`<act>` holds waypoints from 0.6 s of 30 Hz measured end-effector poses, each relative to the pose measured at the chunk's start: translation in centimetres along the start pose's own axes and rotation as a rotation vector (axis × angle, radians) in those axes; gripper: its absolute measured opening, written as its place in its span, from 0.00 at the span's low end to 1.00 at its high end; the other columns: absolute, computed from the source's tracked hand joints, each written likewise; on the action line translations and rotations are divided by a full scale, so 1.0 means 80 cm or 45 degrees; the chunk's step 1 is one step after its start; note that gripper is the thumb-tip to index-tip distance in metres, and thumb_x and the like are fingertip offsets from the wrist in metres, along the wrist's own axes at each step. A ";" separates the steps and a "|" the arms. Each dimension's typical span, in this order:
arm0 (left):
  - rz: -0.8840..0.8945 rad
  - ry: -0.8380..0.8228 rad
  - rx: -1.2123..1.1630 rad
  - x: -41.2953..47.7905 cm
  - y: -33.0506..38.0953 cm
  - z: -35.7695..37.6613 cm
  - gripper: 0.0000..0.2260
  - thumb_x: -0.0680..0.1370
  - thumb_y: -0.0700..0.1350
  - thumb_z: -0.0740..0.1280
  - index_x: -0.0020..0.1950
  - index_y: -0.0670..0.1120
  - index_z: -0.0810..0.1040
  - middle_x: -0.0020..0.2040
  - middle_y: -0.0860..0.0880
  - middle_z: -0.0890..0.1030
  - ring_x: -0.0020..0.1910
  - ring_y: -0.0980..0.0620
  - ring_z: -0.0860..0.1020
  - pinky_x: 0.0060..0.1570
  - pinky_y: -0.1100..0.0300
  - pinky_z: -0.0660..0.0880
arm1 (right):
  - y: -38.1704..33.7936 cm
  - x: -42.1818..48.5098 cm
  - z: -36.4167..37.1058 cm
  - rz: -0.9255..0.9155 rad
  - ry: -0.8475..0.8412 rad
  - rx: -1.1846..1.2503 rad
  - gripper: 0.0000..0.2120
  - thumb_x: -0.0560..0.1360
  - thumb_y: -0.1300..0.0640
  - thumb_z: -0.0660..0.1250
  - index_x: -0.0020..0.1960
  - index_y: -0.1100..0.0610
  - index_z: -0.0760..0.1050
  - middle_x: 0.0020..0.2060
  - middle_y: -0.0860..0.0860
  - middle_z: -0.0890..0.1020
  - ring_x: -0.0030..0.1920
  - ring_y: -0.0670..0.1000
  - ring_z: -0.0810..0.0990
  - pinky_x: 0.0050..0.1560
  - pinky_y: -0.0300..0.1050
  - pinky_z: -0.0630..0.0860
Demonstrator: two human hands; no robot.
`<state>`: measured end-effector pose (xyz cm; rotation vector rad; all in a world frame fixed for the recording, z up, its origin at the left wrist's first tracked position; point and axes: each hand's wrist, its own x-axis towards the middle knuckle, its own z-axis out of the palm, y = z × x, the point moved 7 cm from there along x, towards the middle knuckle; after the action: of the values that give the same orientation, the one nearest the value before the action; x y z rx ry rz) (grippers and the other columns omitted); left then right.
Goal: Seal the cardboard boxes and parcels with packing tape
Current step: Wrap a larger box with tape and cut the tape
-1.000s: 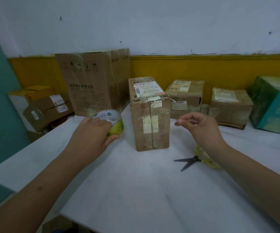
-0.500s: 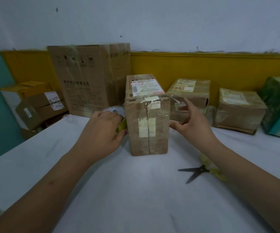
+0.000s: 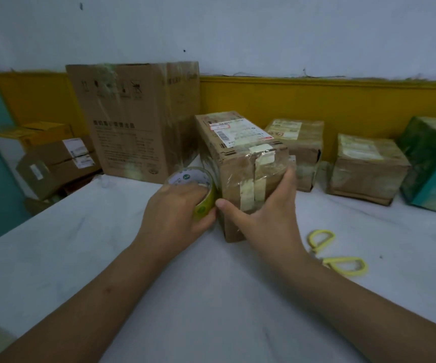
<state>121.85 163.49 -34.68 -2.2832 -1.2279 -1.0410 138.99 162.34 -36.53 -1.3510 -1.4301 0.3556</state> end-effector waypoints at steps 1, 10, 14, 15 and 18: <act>0.002 -0.021 -0.005 0.000 0.001 -0.001 0.09 0.74 0.53 0.67 0.36 0.51 0.75 0.33 0.55 0.77 0.31 0.58 0.65 0.33 0.63 0.60 | -0.001 0.003 0.002 0.017 0.023 -0.019 0.61 0.57 0.34 0.79 0.77 0.53 0.49 0.72 0.51 0.64 0.73 0.50 0.63 0.72 0.53 0.66; 0.196 -0.509 0.022 -0.013 0.031 0.026 0.09 0.79 0.55 0.64 0.46 0.50 0.75 0.40 0.51 0.79 0.39 0.52 0.77 0.40 0.58 0.71 | 0.004 0.005 -0.022 0.139 -0.024 -0.193 0.68 0.60 0.38 0.80 0.79 0.53 0.35 0.75 0.54 0.56 0.74 0.56 0.60 0.71 0.50 0.63; 0.347 -0.403 0.163 -0.008 0.062 0.004 0.17 0.79 0.60 0.57 0.40 0.50 0.75 0.28 0.53 0.76 0.25 0.55 0.71 0.27 0.62 0.65 | 0.015 0.007 -0.057 0.132 -0.124 -0.248 0.63 0.60 0.35 0.78 0.80 0.51 0.41 0.75 0.52 0.61 0.71 0.55 0.67 0.67 0.49 0.70; 0.404 -0.441 0.154 -0.007 0.070 0.001 0.17 0.78 0.60 0.57 0.39 0.51 0.75 0.28 0.53 0.75 0.25 0.56 0.68 0.28 0.62 0.64 | 0.021 0.008 -0.072 0.103 -0.158 -0.247 0.60 0.60 0.34 0.77 0.79 0.50 0.45 0.73 0.50 0.64 0.69 0.52 0.69 0.66 0.47 0.71; 0.512 -0.710 -0.001 -0.004 0.101 -0.009 0.12 0.77 0.56 0.60 0.39 0.50 0.71 0.33 0.53 0.74 0.30 0.54 0.70 0.32 0.58 0.69 | 0.030 0.007 -0.111 0.063 -0.328 -0.235 0.56 0.60 0.34 0.78 0.77 0.48 0.51 0.70 0.44 0.68 0.64 0.44 0.69 0.66 0.44 0.70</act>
<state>128.05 158.26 -34.12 -2.7623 -0.8669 -0.2680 147.66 159.67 -34.87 -1.5336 -1.6772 0.4519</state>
